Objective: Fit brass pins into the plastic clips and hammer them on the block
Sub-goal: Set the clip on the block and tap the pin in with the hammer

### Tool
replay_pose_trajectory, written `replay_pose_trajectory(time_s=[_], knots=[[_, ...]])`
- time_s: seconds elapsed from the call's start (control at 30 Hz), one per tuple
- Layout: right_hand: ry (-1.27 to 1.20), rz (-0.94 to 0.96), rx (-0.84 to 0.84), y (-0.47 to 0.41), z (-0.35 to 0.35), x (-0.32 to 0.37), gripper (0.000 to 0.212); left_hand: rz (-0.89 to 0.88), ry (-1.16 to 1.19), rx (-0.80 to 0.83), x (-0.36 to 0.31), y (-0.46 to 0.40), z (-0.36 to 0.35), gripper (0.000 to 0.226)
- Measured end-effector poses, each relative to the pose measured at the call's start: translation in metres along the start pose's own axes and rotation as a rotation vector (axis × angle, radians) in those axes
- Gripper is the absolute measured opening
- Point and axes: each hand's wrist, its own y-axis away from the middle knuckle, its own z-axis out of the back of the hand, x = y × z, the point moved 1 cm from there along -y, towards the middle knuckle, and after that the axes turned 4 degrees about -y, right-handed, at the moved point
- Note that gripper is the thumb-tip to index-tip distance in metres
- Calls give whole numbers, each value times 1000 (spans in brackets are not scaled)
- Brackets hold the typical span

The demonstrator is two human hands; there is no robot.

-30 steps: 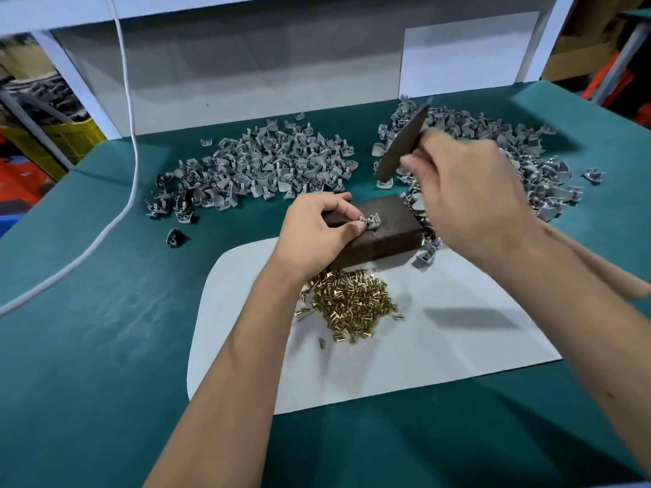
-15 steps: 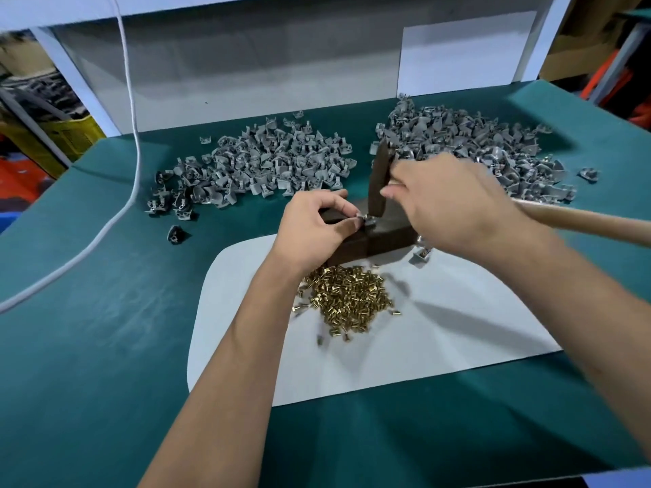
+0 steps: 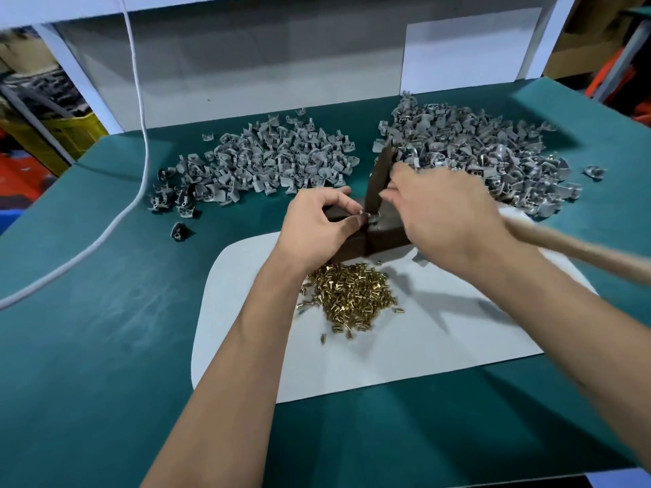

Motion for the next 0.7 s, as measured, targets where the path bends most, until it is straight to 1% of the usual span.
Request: replay_pose_trajectory(time_s=[0.03, 0.07, 0.1, 0.13, 0.2, 0.23, 0.27, 0.33, 0.37, 0.4, 0.43, 0.47, 0.53, 0.57, 0.6, 0.67, 0.7], knots=[[46, -14, 98, 1, -2, -2, 22, 0, 3, 4, 0, 0, 0, 11], [70, -16, 133, -1, 1, -5, 21, 0, 2, 8, 0, 0, 0, 11], [67, -8, 125, -5, 6, -8, 21, 6, -3, 9, 1, 0, 0, 10], [59, 14, 66, -6, 11, -12, 22, 11, -7, 13, 1, -1, 1, 9], [-5, 21, -137, -6, 15, -13, 24, 5, -8, 13, 1, -2, 1, 7], [-45, 9, -155, -5, 14, -11, 24, 3, -7, 6, 2, -2, 0, 7], [-48, -3, -93, -4, 10, -7, 25, 4, -5, 1, 2, -2, 0, 8], [29, -36, 136, -2, 1, -4, 26, 13, -5, 4, 1, -1, 0, 9], [69, -29, 178, -4, 3, -6, 27, 13, -8, 9, 1, -1, 0, 9], [100, -3, 172, -7, 9, -8, 27, 14, -8, 5, 0, -1, 0, 9], [101, 18, 129, -9, 14, -10, 27, 16, -8, 8, 0, 0, 1, 9], [92, 40, 43, -7, 18, -13, 26, 13, -9, 15, 0, 0, 1, 8], [-51, 19, -159, -3, 20, -12, 25, 0, -18, 15, 0, -1, 2, 7], [-102, 0, -173, -1, 17, -8, 25, 0, -19, 9, 0, -1, 2, 7], [-83, -20, -106, 1, 11, -4, 25, 3, -14, 4, 0, 0, 2, 8], [-10, -64, 96, 2, 1, -3, 22, 10, 5, 3, -1, 1, 2, 11], [-7, -80, 135, 0, 2, -6, 20, 12, 7, 4, -1, 1, 1, 12]])
